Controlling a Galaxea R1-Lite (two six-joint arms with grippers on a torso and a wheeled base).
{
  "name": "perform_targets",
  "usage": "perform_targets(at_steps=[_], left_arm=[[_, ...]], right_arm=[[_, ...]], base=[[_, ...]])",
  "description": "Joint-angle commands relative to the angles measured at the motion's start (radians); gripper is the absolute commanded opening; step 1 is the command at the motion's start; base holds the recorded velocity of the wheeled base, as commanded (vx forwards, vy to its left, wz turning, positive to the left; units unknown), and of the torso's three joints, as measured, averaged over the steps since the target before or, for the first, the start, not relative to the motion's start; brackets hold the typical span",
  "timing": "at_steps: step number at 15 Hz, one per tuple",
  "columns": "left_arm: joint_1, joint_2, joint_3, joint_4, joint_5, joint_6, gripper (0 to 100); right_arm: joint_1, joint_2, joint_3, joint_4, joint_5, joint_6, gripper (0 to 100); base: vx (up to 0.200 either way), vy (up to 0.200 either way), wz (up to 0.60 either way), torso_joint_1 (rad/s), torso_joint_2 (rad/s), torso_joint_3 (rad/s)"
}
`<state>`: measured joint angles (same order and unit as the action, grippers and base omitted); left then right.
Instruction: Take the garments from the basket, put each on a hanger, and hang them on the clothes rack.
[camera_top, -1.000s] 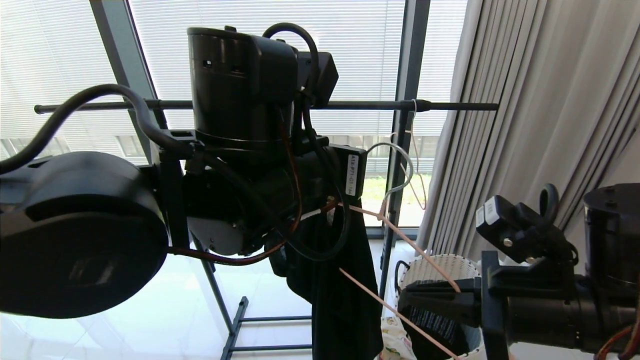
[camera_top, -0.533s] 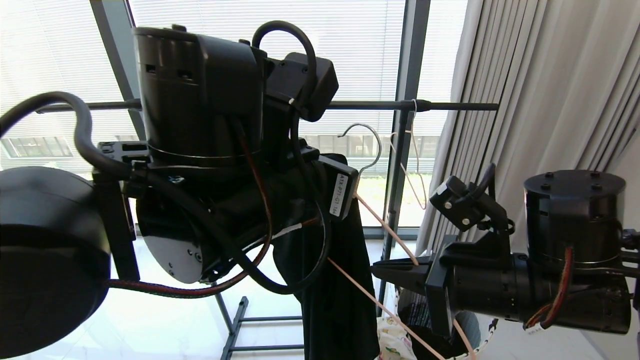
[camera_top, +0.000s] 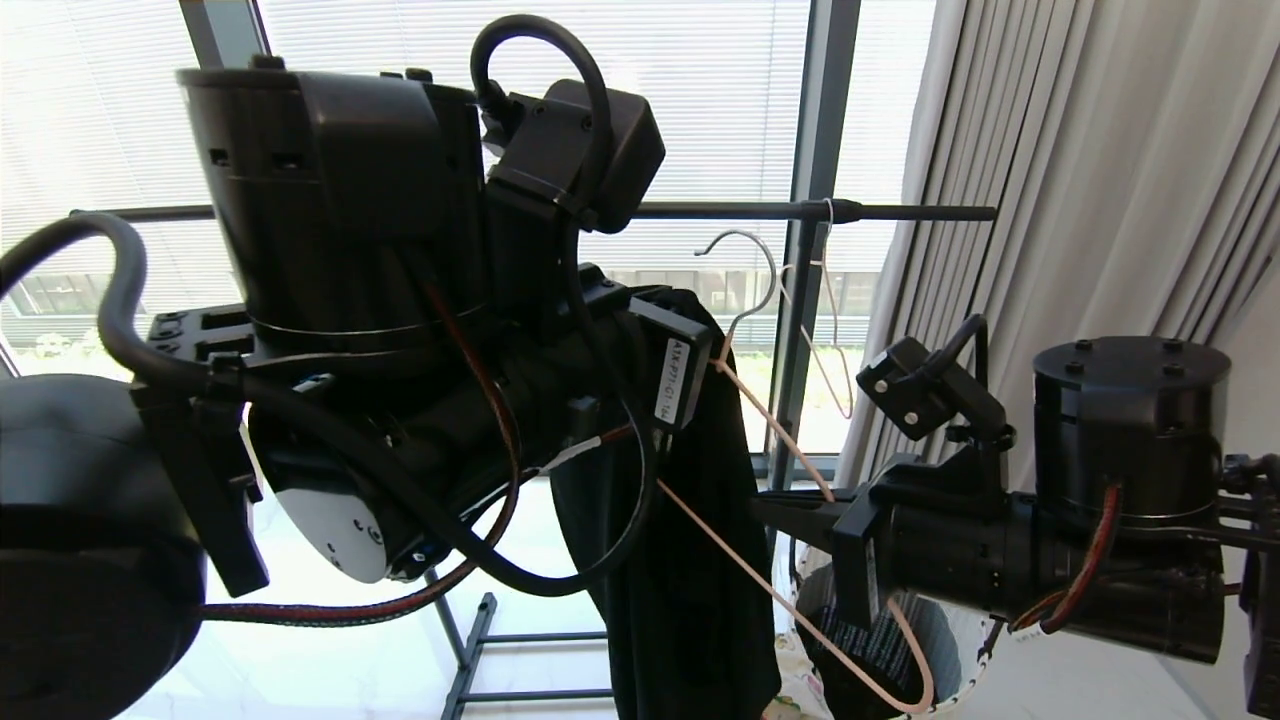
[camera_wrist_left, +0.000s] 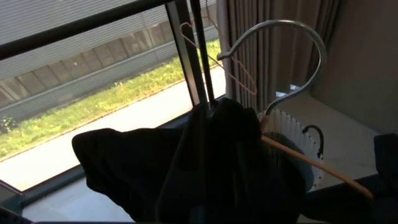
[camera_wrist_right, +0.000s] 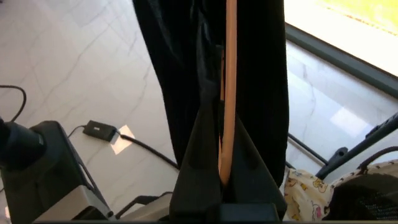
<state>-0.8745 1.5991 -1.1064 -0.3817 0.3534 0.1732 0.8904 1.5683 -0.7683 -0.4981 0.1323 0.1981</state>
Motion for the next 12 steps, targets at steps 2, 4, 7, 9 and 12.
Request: perform_targets(at_steps=[2, 4, 7, 9, 12], left_arm=[[0.002, -0.028, 0.034, 0.0, 0.001, 0.022, 100], [0.005, -0.071, 0.094, 0.0, 0.001, 0.043, 100], [0.02, -0.146, 0.188, 0.0, -0.001, 0.043, 100], [0.02, -0.182, 0.238, 0.0, -0.014, 0.043, 100], [0.019, -0.212, 0.339, -0.003, -0.149, 0.042, 100]], right_arm=[[-0.001, 0.001, 0.0, -0.033, -0.026, -0.005, 0], [-0.001, -0.002, 0.001, -0.071, -0.046, -0.02, 0], [-0.031, -0.03, 0.023, -0.079, -0.046, -0.091, 0], [-0.05, -0.06, 0.063, -0.077, -0.036, -0.126, 0], [-0.053, -0.208, 0.273, -0.069, 0.053, -0.186, 0]], base=[[0.0, 0.0, 0.0, 0.0, 0.0, 0.0], [0.0, 0.0, 0.0, 0.0, 0.0, 0.0], [0.0, 0.0, 0.0, 0.0, 0.0, 0.0], [0.0, 0.0, 0.0, 0.0, 0.0, 0.0], [0.0, 0.0, 0.0, 0.0, 0.0, 0.0]])
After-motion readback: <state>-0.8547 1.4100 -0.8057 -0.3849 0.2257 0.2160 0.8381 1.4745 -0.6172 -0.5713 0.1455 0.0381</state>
